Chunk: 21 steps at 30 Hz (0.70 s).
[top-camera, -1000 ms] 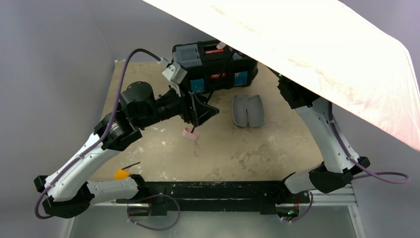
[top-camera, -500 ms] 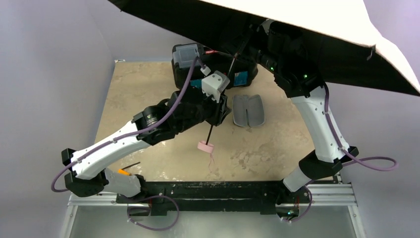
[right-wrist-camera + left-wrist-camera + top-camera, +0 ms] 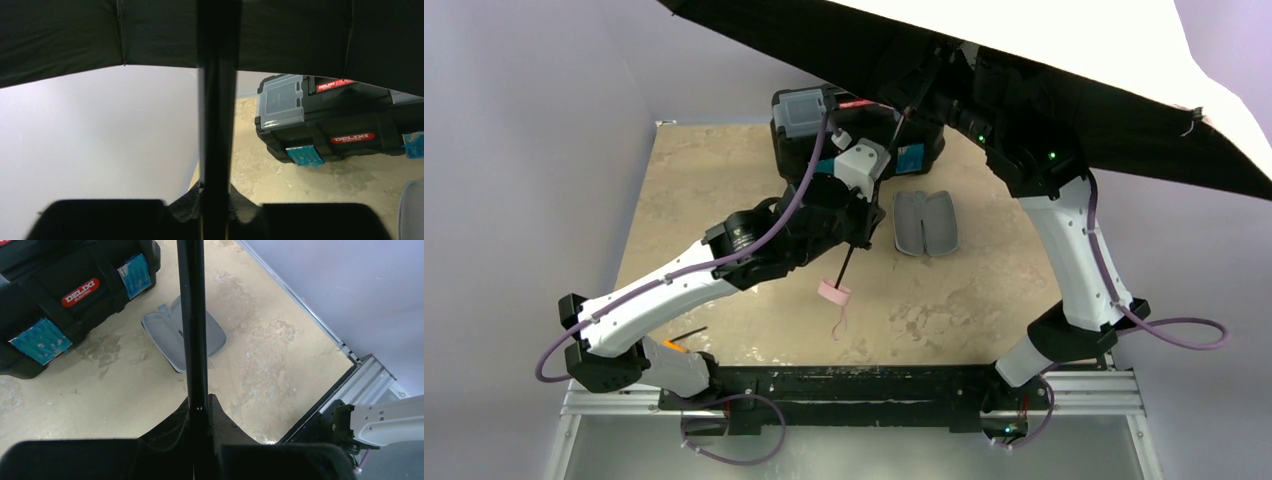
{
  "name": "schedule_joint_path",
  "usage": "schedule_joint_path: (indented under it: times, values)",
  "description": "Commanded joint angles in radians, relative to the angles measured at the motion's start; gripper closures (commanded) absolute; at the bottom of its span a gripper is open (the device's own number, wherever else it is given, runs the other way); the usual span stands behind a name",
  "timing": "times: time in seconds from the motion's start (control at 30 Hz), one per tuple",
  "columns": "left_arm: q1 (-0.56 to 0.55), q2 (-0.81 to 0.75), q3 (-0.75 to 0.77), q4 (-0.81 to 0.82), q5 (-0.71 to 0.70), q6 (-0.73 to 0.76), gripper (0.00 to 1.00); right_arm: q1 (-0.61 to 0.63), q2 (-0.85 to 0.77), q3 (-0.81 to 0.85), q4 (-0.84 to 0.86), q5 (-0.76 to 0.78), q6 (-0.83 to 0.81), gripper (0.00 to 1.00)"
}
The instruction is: Put away the umbrella
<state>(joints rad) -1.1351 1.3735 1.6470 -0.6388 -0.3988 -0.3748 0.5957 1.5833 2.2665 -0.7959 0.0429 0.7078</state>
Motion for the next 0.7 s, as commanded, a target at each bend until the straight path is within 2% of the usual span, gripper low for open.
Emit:
schedule_joint_path:
  times: [0.0,0.03,0.07,0.23,0.4,0.53,0.67]
  values:
    - [0.001,-0.031,0.049,0.061,0.096,-0.024,1.00,0.007,-0.055,0.066,0.068,-0.025,-0.036,0.66]
    - [0.001,-0.044,0.049,0.091,0.152,-0.033,1.00,0.007,-0.061,0.073,0.078,-0.032,-0.043,0.49]
    - [0.001,-0.054,0.048,0.130,0.199,-0.042,1.00,0.006,-0.065,0.084,0.084,-0.034,-0.050,0.39]
    - [0.001,-0.098,0.040,0.257,0.403,-0.106,1.00,0.006,-0.100,0.142,0.100,-0.024,-0.065,0.12]
    - [0.001,-0.148,-0.035,0.411,0.509,-0.244,1.00,0.007,-0.141,0.135,0.095,-0.035,-0.065,0.02]
    - [0.001,-0.177,-0.119,0.539,0.525,-0.392,1.00,0.007,-0.191,0.083,0.103,-0.040,-0.069,0.01]
    - [-0.002,-0.217,-0.272,0.709,0.522,-0.537,1.00,0.007,-0.280,-0.062,0.138,-0.040,-0.068,0.01]
